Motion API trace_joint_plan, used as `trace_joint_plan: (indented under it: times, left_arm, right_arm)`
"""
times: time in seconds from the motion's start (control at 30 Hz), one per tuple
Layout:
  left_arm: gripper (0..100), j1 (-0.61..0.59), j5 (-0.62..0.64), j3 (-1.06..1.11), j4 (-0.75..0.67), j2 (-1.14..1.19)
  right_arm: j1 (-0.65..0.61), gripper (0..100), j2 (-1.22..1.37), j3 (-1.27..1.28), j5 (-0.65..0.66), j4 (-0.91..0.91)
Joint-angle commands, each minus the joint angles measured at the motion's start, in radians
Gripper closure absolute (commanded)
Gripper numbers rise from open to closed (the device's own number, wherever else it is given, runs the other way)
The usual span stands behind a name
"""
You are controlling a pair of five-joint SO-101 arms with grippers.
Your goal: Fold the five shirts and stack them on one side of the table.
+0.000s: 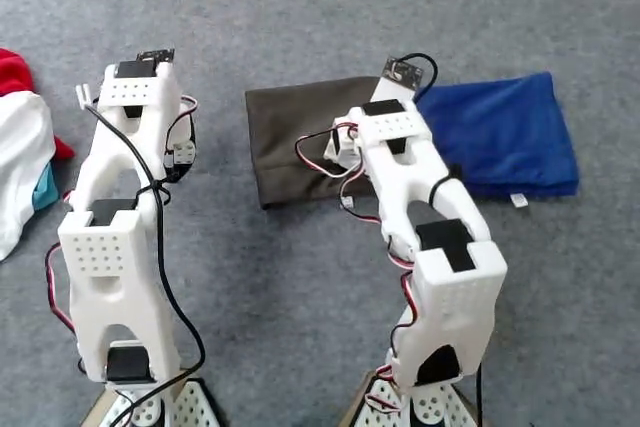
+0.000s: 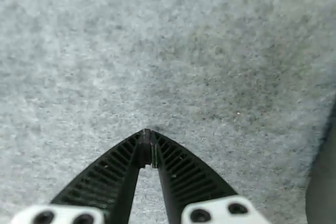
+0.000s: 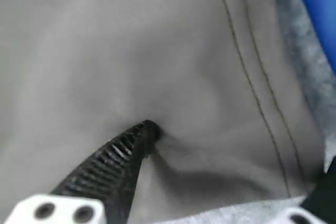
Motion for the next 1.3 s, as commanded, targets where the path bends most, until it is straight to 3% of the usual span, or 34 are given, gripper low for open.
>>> trace_joint_plan:
  times: [0.0,0.1,0.37,0.57,0.8,1.27]
  left_arm:
    - [97,-0.008,-0.005,0.002,-0.005,-0.060]
    - [97,-0.010,-0.005,0.002,-0.005,-0.060]
    - [97,-0.010,-0.005,0.002,-0.005,-0.060]
    - [97,-0.013,-0.005,0.001,-0.006,-0.002]
    - [97,-0.128,-0.002,0.002,-0.054,0.117]
    - [97,-0.154,-0.005,0.077,-0.140,0.049]
  right_arm:
    - [0.020,55.1,0.050,-0.019,0.015,-0.023]
    - [0.020,64.0,0.038,-0.019,0.035,-0.023]
    - [0.021,98.8,0.035,-0.012,0.175,-0.015]
    - [0.052,98.6,0.015,-0.073,0.285,0.072]
    - [0.069,98.5,-0.070,-0.259,0.537,0.229]
    - [0.226,98.5,-0.108,-0.513,1.178,0.247]
